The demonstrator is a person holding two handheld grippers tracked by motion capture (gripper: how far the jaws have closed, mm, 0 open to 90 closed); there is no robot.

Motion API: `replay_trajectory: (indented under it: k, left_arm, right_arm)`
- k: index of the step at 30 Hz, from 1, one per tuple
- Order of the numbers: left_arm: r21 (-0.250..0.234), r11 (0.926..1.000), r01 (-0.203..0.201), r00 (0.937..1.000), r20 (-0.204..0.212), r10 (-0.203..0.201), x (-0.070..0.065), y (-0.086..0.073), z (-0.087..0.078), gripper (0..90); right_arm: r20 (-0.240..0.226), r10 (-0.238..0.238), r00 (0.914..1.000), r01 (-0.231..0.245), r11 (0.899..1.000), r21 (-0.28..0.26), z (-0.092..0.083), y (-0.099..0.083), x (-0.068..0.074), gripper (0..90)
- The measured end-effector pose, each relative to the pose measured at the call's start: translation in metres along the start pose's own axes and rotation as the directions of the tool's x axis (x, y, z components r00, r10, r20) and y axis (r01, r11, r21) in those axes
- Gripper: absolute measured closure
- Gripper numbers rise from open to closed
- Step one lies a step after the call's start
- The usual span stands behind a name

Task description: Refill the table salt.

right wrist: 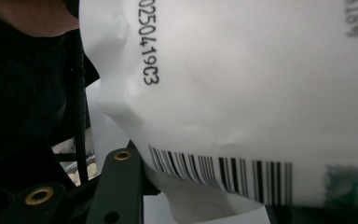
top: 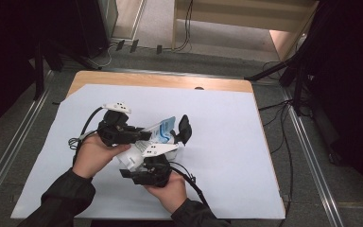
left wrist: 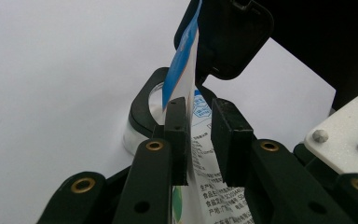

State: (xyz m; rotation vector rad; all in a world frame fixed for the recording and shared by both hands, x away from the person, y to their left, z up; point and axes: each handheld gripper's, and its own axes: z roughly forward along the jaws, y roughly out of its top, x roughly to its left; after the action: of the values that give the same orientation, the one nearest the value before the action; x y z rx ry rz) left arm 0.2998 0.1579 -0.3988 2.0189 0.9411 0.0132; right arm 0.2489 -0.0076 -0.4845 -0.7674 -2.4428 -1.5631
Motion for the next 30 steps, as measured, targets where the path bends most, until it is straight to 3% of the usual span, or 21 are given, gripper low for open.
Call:
replay_trajectory:
  k: [30]
  left_arm:
    - [-0.013,0.9999,-0.005,1.0,-0.002,0.005,-0.0013,0.0011,-0.0015,76.9]
  right_arm:
    - [-0.008,-0.001,1.0,0.001,1.0,0.002,-0.0016,0.0024,-0.0001,61.8]
